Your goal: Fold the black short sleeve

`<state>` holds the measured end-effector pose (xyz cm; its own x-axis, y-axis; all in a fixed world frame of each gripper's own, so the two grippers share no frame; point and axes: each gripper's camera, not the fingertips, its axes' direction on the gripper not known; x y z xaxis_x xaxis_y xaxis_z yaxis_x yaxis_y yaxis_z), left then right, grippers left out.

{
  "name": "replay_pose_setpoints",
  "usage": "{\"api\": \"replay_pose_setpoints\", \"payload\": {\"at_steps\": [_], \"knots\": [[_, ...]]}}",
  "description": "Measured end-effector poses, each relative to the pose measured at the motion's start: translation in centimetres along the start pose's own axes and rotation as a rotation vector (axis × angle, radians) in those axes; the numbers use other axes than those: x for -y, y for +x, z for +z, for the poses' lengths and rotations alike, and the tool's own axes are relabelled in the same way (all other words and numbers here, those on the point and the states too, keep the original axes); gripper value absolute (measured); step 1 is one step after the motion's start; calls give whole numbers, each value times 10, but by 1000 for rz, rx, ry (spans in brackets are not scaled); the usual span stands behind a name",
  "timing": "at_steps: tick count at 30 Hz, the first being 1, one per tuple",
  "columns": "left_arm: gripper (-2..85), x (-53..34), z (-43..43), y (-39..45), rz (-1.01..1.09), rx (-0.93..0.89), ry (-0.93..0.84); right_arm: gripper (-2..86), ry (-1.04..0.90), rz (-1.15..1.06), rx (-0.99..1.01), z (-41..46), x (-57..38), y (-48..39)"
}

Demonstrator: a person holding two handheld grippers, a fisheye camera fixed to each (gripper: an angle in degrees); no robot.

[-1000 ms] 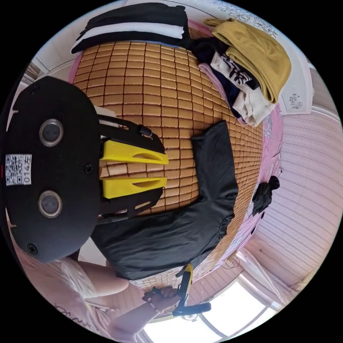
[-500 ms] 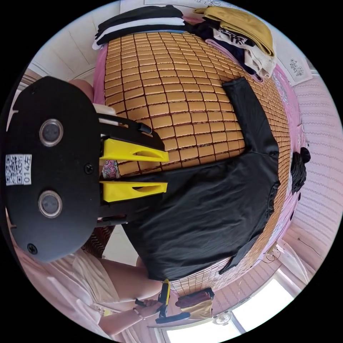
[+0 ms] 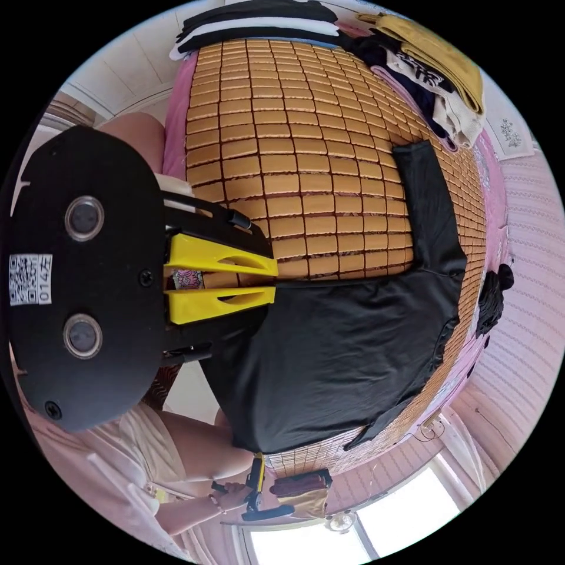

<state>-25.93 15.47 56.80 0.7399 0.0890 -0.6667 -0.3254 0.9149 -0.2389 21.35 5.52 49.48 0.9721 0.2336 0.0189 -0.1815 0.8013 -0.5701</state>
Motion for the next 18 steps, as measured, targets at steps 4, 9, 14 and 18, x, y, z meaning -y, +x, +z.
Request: {"api": "replay_pose_setpoints", "payload": {"at_steps": [4, 9, 14, 18], "knots": [[49, -2, -20, -29, -66, -14, 83, 39, 83, 6, -26, -24, 4, -3], [57, 12, -39, -58, -114, 74, 205, 46, 258, -215, -21, -53, 46, -62], [64, 35, -48, -85, -161, 106, 342, 49, 289, -554, 104, -51, 117, -175], [76, 53, -43, -101, -180, 125, 361, 54, 287, -775, 236, -44, 174, -286]]}}
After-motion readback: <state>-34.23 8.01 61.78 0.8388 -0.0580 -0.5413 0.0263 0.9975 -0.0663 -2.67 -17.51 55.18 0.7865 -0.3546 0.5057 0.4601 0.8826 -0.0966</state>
